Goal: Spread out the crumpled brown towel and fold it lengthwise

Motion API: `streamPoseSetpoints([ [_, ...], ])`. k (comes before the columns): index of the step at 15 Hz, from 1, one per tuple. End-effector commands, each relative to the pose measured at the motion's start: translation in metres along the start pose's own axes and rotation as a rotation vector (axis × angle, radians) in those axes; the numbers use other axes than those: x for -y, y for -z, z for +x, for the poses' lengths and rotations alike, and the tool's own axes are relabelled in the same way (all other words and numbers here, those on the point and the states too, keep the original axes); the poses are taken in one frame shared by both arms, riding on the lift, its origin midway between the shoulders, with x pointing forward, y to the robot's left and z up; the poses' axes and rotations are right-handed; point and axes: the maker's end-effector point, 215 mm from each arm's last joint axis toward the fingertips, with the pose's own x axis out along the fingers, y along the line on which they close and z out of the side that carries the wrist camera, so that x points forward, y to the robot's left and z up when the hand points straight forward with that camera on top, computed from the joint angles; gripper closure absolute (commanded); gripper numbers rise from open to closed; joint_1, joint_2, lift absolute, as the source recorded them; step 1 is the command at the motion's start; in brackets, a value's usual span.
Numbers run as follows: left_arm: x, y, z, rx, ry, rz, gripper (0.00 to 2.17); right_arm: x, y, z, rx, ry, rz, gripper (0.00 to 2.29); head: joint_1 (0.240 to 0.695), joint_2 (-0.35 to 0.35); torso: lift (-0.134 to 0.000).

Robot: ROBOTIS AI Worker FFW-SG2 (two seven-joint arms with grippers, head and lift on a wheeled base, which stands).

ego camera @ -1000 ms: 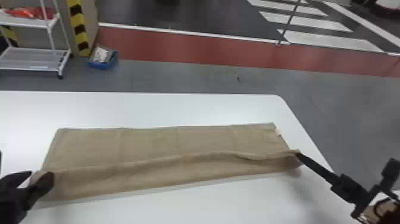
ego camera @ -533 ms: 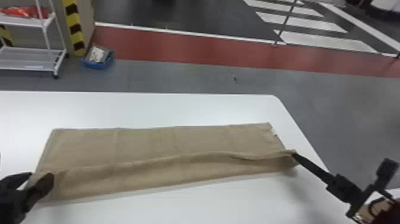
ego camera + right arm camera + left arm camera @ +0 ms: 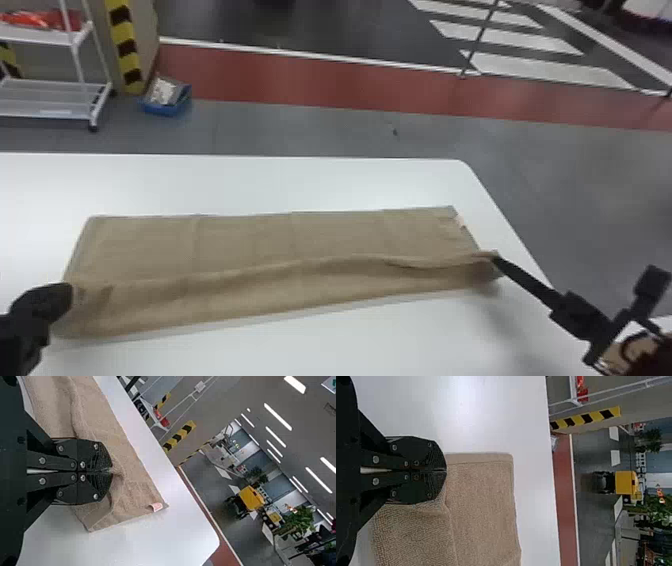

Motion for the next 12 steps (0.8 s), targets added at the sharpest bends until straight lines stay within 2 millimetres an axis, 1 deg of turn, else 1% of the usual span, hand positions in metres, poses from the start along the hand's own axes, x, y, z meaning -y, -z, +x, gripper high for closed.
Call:
streamPoseSetpoints([
  [1, -0.002, -0.016, -0.009, 0.068, -0.008, -0.01, 1.38, 0.002, -0.002, -0.003, 0.006, 0.005, 0.0, 1.3, 0.695, -0.257, -0.124],
  [4, -0.005, -0.025, -0.022, 0.103, -0.012, -0.013, 1.38, 0.001, -0.005, -0.005, 0.013, 0.001, 0.004, 1.3, 0.695, -0.259, -0.124],
  [7, -0.014, -0.033, -0.034, 0.127, -0.03, -0.028, 1.38, 0.002, -0.01, -0.01, 0.03, 0.002, 0.017, 1.3, 0.695, -0.26, -0.124],
  [8, -0.015, -0.035, -0.039, 0.135, -0.033, -0.033, 1.38, 0.002, -0.016, -0.013, 0.041, 0.003, 0.012, 1.3, 0.695, -0.26, -0.124],
  [11, -0.017, -0.037, -0.055, 0.148, -0.036, -0.045, 1.38, -0.012, -0.032, -0.024, 0.058, -0.019, 0.021, 1.3, 0.695, -0.265, -0.124],
  [12, -0.021, -0.037, -0.058, 0.148, -0.045, -0.045, 1.38, -0.011, -0.035, -0.029, 0.062, -0.014, 0.034, 1.3, 0.695, -0.266, -0.124],
])
